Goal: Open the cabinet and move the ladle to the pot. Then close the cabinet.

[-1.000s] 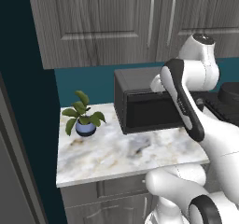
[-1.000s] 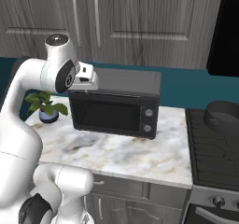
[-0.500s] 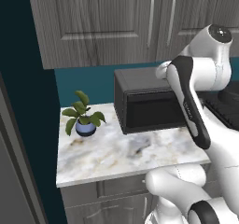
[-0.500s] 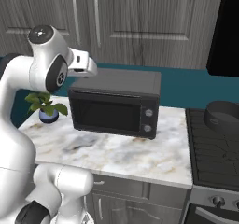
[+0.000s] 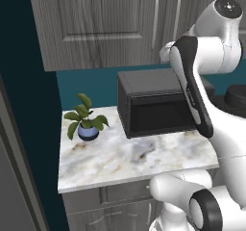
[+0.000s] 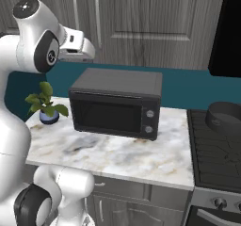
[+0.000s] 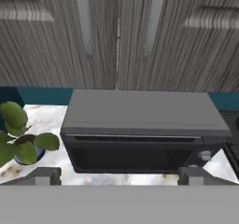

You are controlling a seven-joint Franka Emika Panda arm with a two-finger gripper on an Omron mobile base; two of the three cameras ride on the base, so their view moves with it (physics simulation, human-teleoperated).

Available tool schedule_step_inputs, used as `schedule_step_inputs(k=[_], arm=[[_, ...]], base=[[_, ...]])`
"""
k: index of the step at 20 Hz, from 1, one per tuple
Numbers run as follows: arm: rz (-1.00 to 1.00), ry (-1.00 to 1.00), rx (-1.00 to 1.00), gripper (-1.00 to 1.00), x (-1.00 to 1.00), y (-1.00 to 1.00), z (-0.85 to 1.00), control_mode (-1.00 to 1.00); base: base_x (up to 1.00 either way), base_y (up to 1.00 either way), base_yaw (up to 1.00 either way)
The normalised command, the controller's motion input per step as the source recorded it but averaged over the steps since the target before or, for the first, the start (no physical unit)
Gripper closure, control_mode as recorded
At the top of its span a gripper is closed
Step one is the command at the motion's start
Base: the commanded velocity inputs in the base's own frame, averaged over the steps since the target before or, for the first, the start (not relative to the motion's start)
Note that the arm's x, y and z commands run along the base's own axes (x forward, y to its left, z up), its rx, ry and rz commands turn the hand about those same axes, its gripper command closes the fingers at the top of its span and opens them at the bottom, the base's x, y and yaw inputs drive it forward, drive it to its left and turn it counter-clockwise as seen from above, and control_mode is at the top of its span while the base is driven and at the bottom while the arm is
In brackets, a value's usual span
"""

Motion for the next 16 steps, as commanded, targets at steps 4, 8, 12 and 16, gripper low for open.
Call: schedule_step_inputs(k=[4,8,12,16], arm=[[-0.01,-0.08,0.0,-1.0,0.03,-0.06,0.31,-1.0],[0.0,-0.17,0.02,-1.0,0.11,-0.08,0.13,-1.0],[0.0,-0.24,0.05,-1.0,0.23,-0.16,0.0,-1.0],[0.0,-0.24,0.07,-1.0,0.28,-0.21,0.0,-1.0]], base=[[0.0,0.0,0.0],[0.0,0.0,0.0],[0.0,0.0,0.0],[0.0,0.0,0.0]])
